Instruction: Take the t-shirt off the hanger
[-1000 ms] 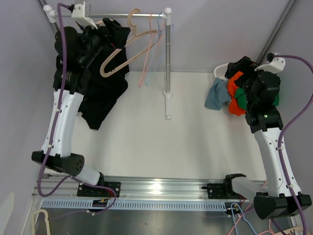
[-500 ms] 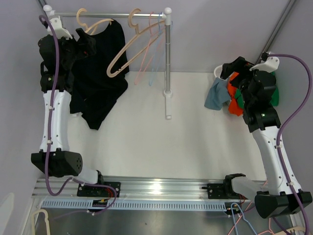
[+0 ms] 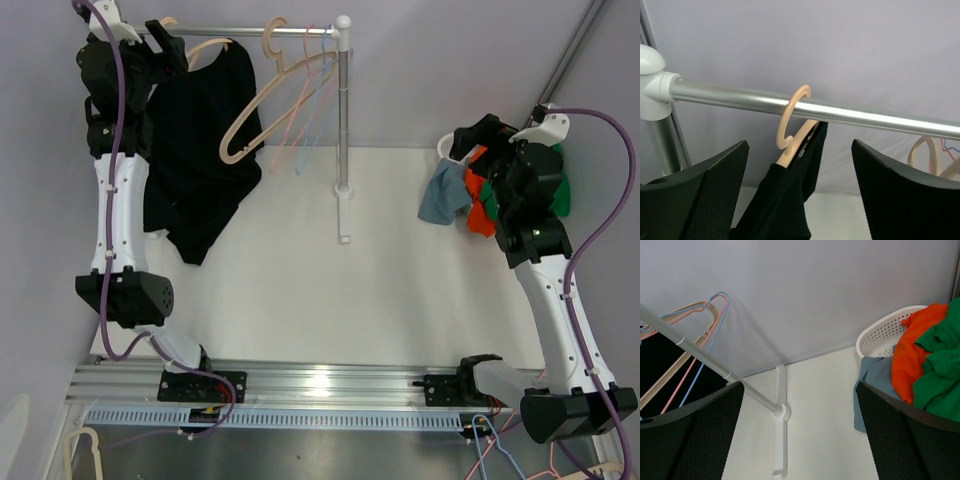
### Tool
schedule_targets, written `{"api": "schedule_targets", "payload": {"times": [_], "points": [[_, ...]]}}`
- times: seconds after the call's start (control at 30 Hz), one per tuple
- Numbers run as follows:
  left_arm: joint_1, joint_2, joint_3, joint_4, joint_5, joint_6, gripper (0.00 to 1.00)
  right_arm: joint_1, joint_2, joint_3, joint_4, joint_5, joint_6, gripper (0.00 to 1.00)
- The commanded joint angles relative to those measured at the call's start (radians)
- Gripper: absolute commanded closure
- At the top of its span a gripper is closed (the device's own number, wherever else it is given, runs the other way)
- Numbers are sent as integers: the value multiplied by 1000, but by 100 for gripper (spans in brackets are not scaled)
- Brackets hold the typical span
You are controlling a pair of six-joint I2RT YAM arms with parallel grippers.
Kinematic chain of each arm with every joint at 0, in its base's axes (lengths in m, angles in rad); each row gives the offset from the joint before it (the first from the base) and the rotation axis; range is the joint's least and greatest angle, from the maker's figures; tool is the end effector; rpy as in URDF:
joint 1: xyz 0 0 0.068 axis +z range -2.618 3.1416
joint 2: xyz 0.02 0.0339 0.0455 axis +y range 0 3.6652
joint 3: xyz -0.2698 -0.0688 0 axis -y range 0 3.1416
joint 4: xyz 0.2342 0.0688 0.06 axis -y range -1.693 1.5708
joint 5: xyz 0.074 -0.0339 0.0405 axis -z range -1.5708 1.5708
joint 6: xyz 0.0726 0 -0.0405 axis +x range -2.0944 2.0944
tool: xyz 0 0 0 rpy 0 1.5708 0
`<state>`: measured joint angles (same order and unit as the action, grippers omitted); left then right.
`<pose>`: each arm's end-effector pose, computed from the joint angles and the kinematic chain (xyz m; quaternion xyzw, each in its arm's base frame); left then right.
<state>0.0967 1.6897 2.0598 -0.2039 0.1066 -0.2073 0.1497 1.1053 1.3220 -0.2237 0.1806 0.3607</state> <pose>0.3917 0.0302 0.5462 -0.0575 0.6438 -0.0765 0.7592 0.2592 0.0259 0.4625 0.1376 0.6961 0.1152 0.6952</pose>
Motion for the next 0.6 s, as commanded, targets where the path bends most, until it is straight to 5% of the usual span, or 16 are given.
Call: {"api": "schedule_targets", "payload": {"times": [0.0,0.07,0.13,0.27,0.4,0.57], "points": [[6,62,82,35,-5,28,13,7,11,-6,61,-20,-29,1],[6,83,86,58,10,29,18,7,16,-7,78,-24,-35,1],[6,142,158,20,10,32,39,8,22,-9,89,-24,-39,0],[12,220,244,-19,15,39,42,5,36,-7,130,-38,-32,1],[24,261,281,-2,84,13,81,7,39,-21,167,-46,-25,0],[26,297,313,-26,114,-1,89,5,53,-37,198,-49,-20,1]]}}
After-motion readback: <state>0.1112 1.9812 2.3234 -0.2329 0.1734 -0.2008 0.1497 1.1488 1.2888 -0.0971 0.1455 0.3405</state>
